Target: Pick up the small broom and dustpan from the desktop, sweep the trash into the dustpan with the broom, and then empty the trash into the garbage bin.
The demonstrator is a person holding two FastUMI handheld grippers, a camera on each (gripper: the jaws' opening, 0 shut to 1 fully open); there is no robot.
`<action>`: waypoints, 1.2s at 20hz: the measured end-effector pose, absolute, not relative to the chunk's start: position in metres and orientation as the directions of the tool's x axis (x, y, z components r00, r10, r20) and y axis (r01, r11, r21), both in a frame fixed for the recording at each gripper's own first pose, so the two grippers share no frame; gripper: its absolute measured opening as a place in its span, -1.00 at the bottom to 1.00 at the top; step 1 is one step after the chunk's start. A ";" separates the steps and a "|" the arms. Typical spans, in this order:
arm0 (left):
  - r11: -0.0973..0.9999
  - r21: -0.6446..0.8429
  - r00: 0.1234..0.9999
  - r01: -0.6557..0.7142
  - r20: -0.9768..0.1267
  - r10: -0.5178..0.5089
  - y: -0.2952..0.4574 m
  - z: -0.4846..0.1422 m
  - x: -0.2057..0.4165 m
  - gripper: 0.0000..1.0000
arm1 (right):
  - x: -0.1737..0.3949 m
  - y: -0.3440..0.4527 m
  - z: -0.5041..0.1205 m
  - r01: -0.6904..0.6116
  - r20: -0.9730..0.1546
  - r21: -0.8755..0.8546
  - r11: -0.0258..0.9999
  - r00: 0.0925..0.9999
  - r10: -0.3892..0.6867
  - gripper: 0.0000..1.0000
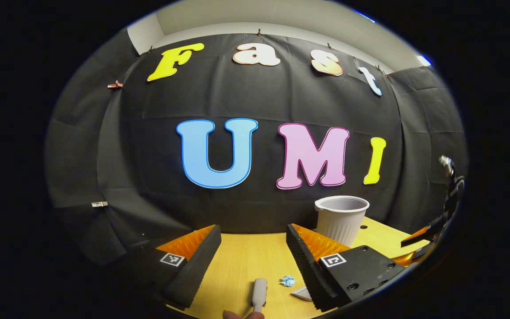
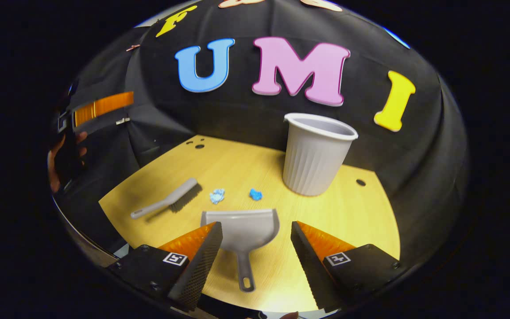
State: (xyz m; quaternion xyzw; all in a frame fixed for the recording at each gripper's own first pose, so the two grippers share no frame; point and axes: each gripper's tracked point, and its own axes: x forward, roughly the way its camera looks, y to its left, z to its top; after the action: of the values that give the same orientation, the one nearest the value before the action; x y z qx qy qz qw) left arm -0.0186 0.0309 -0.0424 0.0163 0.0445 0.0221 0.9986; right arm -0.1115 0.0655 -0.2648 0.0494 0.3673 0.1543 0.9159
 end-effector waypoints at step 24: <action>0.990 0.057 0.982 -0.130 -0.131 0.137 0.064 -0.063 -0.038 0.91 | -0.137 0.124 -0.437 -0.254 -0.936 0.283 0.925 0.137 0.324 0.80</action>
State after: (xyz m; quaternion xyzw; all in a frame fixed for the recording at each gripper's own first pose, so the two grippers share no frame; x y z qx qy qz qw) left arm -0.0383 0.0639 -0.0625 0.0240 0.0677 0.0670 0.9952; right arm -0.1375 0.1238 -0.4368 0.0276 0.6283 0.1918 0.7535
